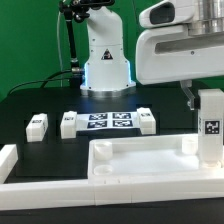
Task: Assemble desk
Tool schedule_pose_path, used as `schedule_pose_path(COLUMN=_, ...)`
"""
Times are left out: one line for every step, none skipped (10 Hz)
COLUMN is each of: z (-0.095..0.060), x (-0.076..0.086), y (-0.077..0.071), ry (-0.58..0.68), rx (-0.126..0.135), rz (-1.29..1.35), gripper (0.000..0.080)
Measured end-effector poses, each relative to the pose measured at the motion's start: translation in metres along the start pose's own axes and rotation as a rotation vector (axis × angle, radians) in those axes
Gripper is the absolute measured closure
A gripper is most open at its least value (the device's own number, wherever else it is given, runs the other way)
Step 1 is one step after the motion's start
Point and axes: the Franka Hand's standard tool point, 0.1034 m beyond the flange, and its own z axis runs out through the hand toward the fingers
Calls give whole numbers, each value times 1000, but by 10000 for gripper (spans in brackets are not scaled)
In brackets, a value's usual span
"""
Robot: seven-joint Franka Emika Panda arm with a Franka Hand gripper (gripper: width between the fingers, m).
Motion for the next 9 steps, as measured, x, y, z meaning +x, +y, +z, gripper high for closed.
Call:
schedule_pose_path(z=0, x=0, y=0, ry=0, rx=0, rz=36, gripper=511)
schedule_pose_path(z=0, x=0, y=0, ry=0, rx=1, rz=125, gripper=511)
schedule_pose_path(z=0, x=0, y=0, ry=0, rx=2, rz=217, gripper=511)
schedule_pose_path(z=1, x=0, y=0, ry=10, rx=6, rz=418, gripper=511)
schedule_pose_path(z=2, x=1, y=1, ry=16, rx=22, rz=604, gripper=511)
schedule_pose_path(z=2, x=1, y=0, ry=14, rx=29, rz=781, gripper=511)
schedule_pose_path(z=2, x=1, y=-1, ry=12, rx=37, rz=927, gripper=510)
schedule_pose_path(z=2, x=1, y=-1, ry=3, rx=48, rz=1046, gripper=509)
schedule_pose_path(z=2, x=1, y=-2, ry=-1, rx=51, rz=1140, gripper=509)
